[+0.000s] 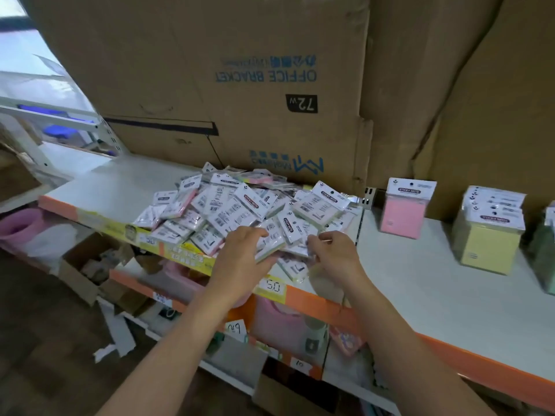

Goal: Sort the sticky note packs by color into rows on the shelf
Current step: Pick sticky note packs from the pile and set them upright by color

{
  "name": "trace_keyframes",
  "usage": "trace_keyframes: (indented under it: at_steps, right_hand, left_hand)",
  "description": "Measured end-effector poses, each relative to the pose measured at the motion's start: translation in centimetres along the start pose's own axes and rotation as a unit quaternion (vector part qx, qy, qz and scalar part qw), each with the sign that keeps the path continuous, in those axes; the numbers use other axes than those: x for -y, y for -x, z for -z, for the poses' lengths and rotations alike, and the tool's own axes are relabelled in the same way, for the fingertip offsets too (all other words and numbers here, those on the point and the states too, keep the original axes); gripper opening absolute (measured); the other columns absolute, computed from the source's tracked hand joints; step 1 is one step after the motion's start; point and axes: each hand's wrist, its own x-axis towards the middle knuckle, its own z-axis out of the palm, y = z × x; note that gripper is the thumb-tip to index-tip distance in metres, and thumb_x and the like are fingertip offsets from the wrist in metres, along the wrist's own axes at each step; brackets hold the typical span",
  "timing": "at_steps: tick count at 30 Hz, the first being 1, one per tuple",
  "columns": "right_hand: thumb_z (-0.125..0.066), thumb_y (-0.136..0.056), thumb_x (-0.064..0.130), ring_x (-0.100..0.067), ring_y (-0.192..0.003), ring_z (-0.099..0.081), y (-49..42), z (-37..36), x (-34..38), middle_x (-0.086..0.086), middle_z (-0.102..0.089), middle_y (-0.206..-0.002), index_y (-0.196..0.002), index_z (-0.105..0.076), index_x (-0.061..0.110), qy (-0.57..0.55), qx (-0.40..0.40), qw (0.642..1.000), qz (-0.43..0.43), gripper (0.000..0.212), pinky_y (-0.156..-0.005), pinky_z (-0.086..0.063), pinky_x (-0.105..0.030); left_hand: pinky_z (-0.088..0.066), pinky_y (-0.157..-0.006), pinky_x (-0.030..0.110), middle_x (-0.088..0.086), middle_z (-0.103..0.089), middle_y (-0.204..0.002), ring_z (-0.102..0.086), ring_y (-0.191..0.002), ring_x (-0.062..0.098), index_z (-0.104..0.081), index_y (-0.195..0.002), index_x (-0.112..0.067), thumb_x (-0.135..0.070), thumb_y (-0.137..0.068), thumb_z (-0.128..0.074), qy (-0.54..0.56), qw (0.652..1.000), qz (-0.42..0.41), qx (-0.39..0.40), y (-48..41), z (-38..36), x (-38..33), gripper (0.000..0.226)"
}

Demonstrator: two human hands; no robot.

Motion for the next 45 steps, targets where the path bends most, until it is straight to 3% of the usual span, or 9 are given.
trace_keyframes:
  at_steps: [7,16,20,24,28,31,37,41,45]
  right_hand:
    - [-0.061,-0.087,0.013,-0.015,-0.060,-0.047,0.9,-0.4,0.3,0.002,-0.051,-0.061,-0.068,-0.051,0.010,-0.019,0.035,0.999,-0.014,0.022,-0.057,-0.036,-0.027]
    - [-0.061,-0.090,0.019,-0.014,-0.052,-0.052,2.9,-3.7,0.9,0.004,-0.059,-0.054,-0.077,-0.056,0.008,-0.078,-0.013,0.995,-0.052,0.018,-0.046,-0.039,-0.018]
    - [-0.050,-0.099,0.048,-0.019,-0.057,-0.046,3.4,-4.8,2.2,0.003,-0.048,-0.052,-0.064,-0.050,0.020,-0.215,-0.044,0.974,-0.064,0.046,-0.054,-0.038,-0.027]
    - [-0.064,-0.093,0.039,-0.014,-0.058,-0.049,3.3,-5.5,3.3,0.003,-0.055,-0.061,-0.075,-0.055,0.011,-0.046,-0.089,0.994,-0.041,0.034,-0.057,-0.041,-0.028]
    - [-0.060,-0.092,0.021,-0.005,-0.056,-0.047,3.0,-4.7,3.7,0.011,-0.053,-0.058,-0.067,-0.052,0.017,-0.030,-0.179,0.983,-0.033,0.026,-0.058,-0.036,-0.027]
    - [-0.056,-0.096,0.035,-0.009,-0.064,-0.048,2.5,-4.0,3.7,0.006,-0.054,-0.068,-0.073,-0.057,0.015,-0.012,-0.161,0.987,-0.024,0.031,-0.061,-0.036,-0.027]
    - [-0.070,-0.089,0.036,0.021,-0.062,-0.053,1.3,-4.6,2.2,0.016,-0.055,-0.072,-0.074,-0.047,0.032,0.055,-0.140,0.988,-0.023,0.028,-0.054,-0.039,-0.004]
    - [-0.066,-0.092,0.031,-0.001,-0.078,-0.062,1.4,-3.0,2.1,0.007,-0.064,-0.090,-0.095,-0.055,0.021,0.041,-0.178,0.983,0.000,0.015,-0.065,-0.047,-0.014]
    - [-0.057,-0.099,0.025,-0.022,-0.104,-0.068,1.4,1.8,1.1,-0.004,-0.070,-0.117,-0.126,-0.058,0.011,-0.074,-0.207,0.975,-0.035,0.031,-0.093,-0.055,-0.045]
  left_hand:
    - [-0.037,-0.108,0.043,0.009,-0.031,-0.155,-0.029,-0.139,0.030,-0.031,-0.150,-0.024,-0.034,-0.094,-0.063,-0.082,0.987,-0.032,0.136,-2.7,-1.3,1.6,0.066]
    - [-0.050,-0.069,0.035,0.007,-0.068,-0.105,-0.063,-0.091,0.024,-0.055,-0.133,-0.012,-0.042,-0.102,-0.041,0.007,0.998,-0.059,0.022,-3.5,0.1,1.7,0.046]
    - [-0.044,-0.088,0.033,0.004,-0.055,-0.131,-0.047,-0.122,0.024,-0.048,-0.135,-0.016,-0.057,-0.098,-0.031,-0.054,0.986,-0.116,0.103,-3.0,-0.6,0.8,0.058]
    - [-0.033,-0.111,0.035,0.001,-0.031,-0.156,-0.020,-0.142,0.020,-0.038,-0.149,-0.022,-0.053,-0.099,-0.035,0.018,0.970,-0.178,0.162,-2.5,-1.0,2.5,0.059]
    - [-0.034,-0.111,0.028,-0.007,-0.045,-0.145,-0.033,-0.133,0.004,-0.057,-0.136,-0.022,-0.038,-0.099,-0.047,0.192,0.951,-0.204,0.134,-2.4,-0.9,3.6,0.042]
    - [-0.028,-0.107,0.018,-0.009,-0.048,-0.142,-0.036,-0.133,0.006,-0.060,-0.133,-0.020,-0.026,-0.099,-0.052,0.199,0.946,-0.218,0.136,-2.4,-1.3,3.2,0.035]
    - [-0.044,-0.102,0.035,-0.006,-0.059,-0.124,-0.047,-0.121,0.009,-0.067,-0.118,-0.014,-0.004,-0.097,-0.050,0.245,0.941,-0.195,0.129,-1.8,-2.2,2.2,0.028]
    - [-0.050,-0.098,0.035,-0.008,-0.056,-0.120,-0.051,-0.119,0.006,-0.070,-0.107,-0.016,0.000,-0.096,-0.052,0.292,0.942,-0.151,0.071,-1.2,-2.1,2.7,0.026]
    - [-0.050,-0.098,0.035,-0.010,-0.049,-0.124,-0.047,-0.121,0.006,-0.065,-0.118,-0.020,-0.012,-0.099,-0.051,0.276,0.949,-0.131,0.079,-2.0,-2.3,2.5,0.025]
